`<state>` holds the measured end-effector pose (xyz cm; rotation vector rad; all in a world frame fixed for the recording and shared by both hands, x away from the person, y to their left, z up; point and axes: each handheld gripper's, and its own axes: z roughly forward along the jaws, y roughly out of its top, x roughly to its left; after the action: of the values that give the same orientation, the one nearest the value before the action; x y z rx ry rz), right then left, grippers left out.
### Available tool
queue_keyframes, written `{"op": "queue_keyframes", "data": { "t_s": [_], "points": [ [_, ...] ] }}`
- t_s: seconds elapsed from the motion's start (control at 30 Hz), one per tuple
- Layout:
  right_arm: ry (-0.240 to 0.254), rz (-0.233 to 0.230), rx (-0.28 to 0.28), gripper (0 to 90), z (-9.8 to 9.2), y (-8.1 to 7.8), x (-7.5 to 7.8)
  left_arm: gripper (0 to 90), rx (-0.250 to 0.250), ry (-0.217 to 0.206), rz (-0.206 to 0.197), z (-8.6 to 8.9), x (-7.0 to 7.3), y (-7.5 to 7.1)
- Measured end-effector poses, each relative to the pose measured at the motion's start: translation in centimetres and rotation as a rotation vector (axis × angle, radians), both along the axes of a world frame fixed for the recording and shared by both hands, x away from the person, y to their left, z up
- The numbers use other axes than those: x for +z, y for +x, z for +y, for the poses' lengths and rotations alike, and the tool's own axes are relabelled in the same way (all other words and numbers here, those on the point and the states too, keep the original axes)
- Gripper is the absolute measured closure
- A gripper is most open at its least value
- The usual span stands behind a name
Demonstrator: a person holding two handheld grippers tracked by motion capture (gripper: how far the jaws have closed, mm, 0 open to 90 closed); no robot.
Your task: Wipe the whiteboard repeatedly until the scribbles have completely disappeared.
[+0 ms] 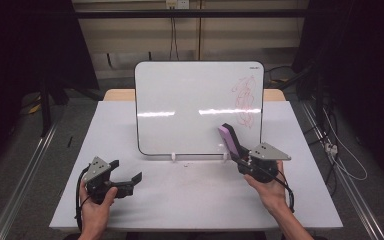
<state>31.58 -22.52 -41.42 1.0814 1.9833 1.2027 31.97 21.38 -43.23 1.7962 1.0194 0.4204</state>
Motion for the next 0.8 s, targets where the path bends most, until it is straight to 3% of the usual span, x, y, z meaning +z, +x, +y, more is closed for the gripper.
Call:
{"op": "queue_keyframes", "data": {
  "t_s": [0.37,0.47,0.67,0.8],
  "points": [
    [0.061,-0.029,0.040,64.0,1.0,-0.1,0.4,4.8,-0.009,-0.021,0.013,-0.7,0.5,0.1],
    [0.073,-0.031,0.066,64.0,1.8,0.0,0.5,5.1,-0.040,-0.046,-0.002,-1.8,1.1,0.0],
    [0.089,-0.031,0.094,64.0,2.8,0.0,0.5,5.3,-0.083,-0.046,-0.003,-3.7,1.8,0.3],
    [0.145,-0.047,0.124,64.0,3.4,-0.1,0.5,5.3,-0.107,-0.062,-0.021,-5.3,2.4,0.9]
  ]
}}
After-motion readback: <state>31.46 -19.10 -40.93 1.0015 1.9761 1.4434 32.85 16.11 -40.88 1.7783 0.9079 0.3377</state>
